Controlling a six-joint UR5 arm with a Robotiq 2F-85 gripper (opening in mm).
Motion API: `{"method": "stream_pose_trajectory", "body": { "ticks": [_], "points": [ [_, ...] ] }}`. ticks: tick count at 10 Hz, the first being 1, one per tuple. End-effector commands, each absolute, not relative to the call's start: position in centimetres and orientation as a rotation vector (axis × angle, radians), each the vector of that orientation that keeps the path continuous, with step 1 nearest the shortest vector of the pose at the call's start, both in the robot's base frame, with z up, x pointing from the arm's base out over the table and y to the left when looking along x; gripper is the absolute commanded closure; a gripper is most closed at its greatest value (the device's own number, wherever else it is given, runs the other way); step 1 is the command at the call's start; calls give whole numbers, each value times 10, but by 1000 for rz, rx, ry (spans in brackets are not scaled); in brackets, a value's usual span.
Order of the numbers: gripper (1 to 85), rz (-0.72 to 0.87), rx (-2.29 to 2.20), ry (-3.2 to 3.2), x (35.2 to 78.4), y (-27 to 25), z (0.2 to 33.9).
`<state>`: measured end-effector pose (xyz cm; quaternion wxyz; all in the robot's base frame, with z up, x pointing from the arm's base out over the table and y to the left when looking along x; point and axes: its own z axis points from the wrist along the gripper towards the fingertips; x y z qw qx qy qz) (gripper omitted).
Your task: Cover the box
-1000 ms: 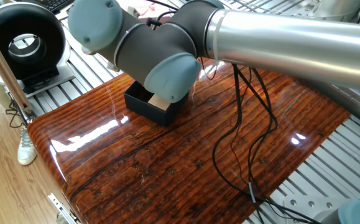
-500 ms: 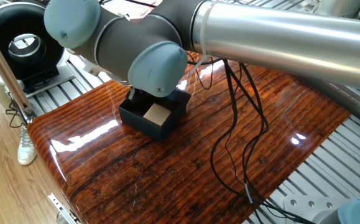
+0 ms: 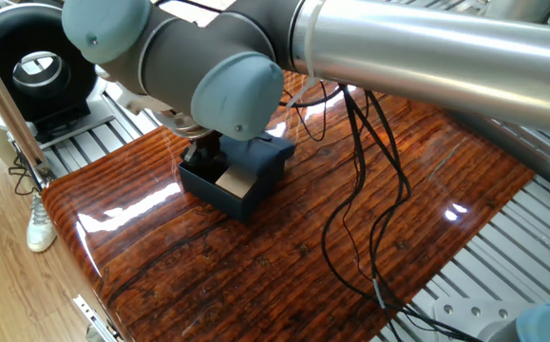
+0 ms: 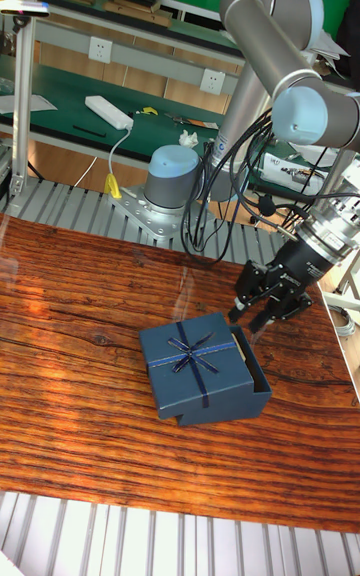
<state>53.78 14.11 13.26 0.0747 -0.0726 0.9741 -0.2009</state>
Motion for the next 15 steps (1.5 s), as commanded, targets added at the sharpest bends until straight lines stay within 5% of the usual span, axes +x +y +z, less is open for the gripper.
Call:
{"method": "stream_pose_trajectory", "body": {
  "ticks": [1,3,6,7,8,15],
  "points": [
    [397,-531,-163,2943,533,157,131],
    [400,-635,-280,2903,538,143,143],
    [740,-841,-488,2758,564,105,166],
    [750,-818,-529,2727,572,98,164],
    [847,-844,-614,2681,578,81,168],
    [847,-808,-827,2520,589,22,149]
  ]
}}
